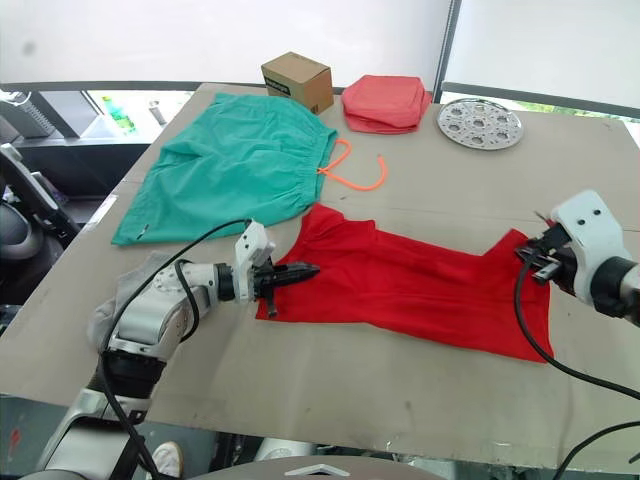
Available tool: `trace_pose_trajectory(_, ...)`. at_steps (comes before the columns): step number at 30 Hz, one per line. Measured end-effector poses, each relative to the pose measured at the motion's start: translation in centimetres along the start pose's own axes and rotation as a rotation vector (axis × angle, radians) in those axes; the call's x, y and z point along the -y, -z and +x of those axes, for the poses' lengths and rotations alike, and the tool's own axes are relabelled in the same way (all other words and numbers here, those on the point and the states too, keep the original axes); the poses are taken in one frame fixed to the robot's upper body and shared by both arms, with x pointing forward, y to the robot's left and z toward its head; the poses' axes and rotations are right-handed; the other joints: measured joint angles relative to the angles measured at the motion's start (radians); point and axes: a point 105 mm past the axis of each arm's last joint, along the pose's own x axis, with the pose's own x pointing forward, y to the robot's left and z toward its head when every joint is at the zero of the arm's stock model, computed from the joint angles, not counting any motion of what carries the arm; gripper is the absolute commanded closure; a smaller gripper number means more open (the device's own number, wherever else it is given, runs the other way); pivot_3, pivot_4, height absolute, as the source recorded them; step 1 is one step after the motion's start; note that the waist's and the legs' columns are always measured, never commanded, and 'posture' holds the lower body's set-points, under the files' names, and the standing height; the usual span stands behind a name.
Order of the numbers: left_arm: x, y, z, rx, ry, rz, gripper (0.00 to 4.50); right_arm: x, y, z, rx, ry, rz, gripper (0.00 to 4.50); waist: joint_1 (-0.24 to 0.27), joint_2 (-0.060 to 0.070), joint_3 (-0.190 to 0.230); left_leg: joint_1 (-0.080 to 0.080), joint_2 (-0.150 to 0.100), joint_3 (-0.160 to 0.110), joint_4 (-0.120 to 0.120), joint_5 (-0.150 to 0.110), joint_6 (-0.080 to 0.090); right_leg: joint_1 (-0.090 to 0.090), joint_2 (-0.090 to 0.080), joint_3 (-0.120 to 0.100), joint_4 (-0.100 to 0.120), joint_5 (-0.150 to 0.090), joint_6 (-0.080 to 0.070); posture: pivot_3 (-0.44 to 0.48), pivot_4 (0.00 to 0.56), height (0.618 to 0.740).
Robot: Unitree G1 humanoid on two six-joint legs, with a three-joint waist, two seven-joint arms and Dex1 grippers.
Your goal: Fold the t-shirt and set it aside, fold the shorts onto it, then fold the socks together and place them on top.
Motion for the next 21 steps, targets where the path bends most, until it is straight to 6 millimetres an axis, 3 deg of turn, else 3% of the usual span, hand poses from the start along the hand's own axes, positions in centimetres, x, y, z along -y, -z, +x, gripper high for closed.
trace_pose_trajectory(3, -1.4, -2.2, 0.4, 0.045, -0.044, -0.022, 4.50, -1.4, 0.2, 2.5, -0.017, -0.045, 0.001, 4.46, -0.003, -0.001, 0.000, -0.001, -0.001, 0.000, 0.000, 0.000, 0.000, 0.000, -0.001, 0.000, 0.000, 0.000, 0.000, 0.000, 0.150, 0.740)
trace_pose_trajectory(4, -2.6, -3.3, 0.7, 0.066, -0.085, -0.057, 4.50, -1.9, 0.5, 4.4, -0.027, -0.054, 0.011, 4.46, -0.004, -0.001, 0.000, -0.001, -0.001, 0.000, 0.001, 0.000, 0.000, 0.000, 0.000, 0.000, 0.000, 0.000, 0.000, 0.000, 0.150, 0.740)
trace_pose_trajectory(8, -4.2, -5.5, 1.2, 0.078, -0.127, -0.093, 4.50, -2.8, 1.6, 6.8, -0.078, -0.075, 0.016, 4.46, -0.003, -0.001, 0.001, -0.002, -0.002, 0.001, 0.000, 0.001, 0.000, 0.000, 0.004, 0.000, 0.001, 0.001, 0.001, 0.000, 0.150, 0.740)
trace_pose_trajectory(11, -5.1, -4.9, 1.9, 0.031, -0.140, -0.114, 4.50, -2.6, 1.2, 6.3, -0.066, -0.068, 0.004, 4.46, 0.001, -0.001, 0.001, -0.002, -0.002, 0.000, 0.000, 0.003, -0.004, 0.001, 0.007, 0.000, 0.001, 0.002, 0.005, 0.000, 0.150, 0.740)
trace_pose_trajectory(16, -5.6, -3.9, 2.5, -0.027, -0.131, -0.095, 4.50, -1.0, 3.1, 4.8, -0.119, 0.015, 0.015, 4.46, -0.002, -0.001, 0.001, -0.003, -0.002, -0.001, 0.000, 0.001, 0.000, 0.000, 0.007, 0.000, 0.000, 0.002, 0.006, 0.000, 0.150, 0.740)
trace_pose_trajectory(21, -5.4, -3.8, 3.1, -0.049, -0.098, -0.063, 4.50, 3.4, 2.9, 2.9, -0.093, 0.270, 0.044, 4.46, -0.004, -0.001, 0.001, -0.002, -0.001, 0.000, 0.000, 0.001, 0.000, 0.000, 0.007, 0.000, 0.000, 0.000, 0.002, 0.000, 0.150, 0.740)
